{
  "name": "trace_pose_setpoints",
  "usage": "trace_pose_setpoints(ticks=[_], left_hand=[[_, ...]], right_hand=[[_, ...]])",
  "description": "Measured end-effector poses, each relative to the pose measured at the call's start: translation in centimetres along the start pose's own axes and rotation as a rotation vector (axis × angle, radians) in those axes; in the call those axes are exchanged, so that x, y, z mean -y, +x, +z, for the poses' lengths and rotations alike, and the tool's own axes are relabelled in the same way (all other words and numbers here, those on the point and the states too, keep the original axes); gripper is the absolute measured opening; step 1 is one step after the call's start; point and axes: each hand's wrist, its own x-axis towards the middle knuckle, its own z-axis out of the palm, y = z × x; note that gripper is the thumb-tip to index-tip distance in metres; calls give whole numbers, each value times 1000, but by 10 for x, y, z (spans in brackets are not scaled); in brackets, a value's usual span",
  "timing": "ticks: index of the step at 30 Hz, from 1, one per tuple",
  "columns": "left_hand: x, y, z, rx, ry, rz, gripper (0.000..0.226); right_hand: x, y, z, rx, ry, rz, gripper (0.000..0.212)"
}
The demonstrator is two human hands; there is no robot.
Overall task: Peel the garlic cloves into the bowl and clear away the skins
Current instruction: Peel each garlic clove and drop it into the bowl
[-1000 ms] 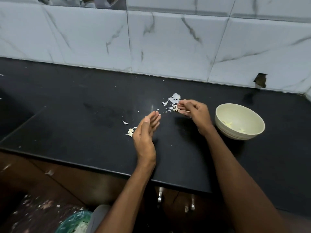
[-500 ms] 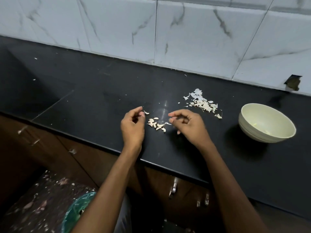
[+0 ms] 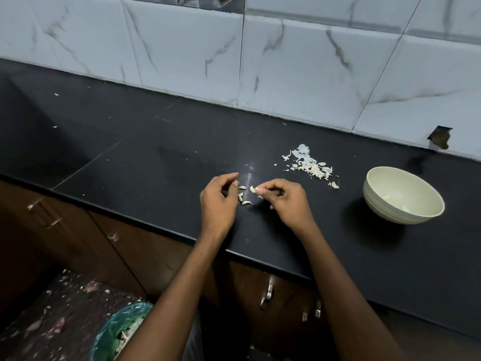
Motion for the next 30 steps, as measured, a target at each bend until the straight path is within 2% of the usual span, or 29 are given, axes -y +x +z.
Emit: trace_pose_setpoints(ticks=[4,6,8,13,20,23,27,30], left_hand=[[-8,-5,2,76,40,120,17],[-11,-7,5,128,45,126,13],[-12,-8,7,150,41,83,8],[-11,-4,10,131,-22,-27,3],[-25,-13,43,145,-102,-1,7],[-31,-25,69,175,-187,-46,11],[-33,-43,101,196,-270,-127,19],[-28,-49,111,227,-291,-168,11]], right_hand=[[7,-5,-2,-9,247,4,3],[7,-7,-1,9,241,-24,13],[7,-8,0,38,216,-52,22],[12,-11,-3,59,300,-48,11],[4,-26,-31,-56,363,-15,12],[-3,-37,-54,-125,399,22,15],[-18,-51,-79,-178,323,38,14],[-23,-57,-87,-212,258,33,11]])
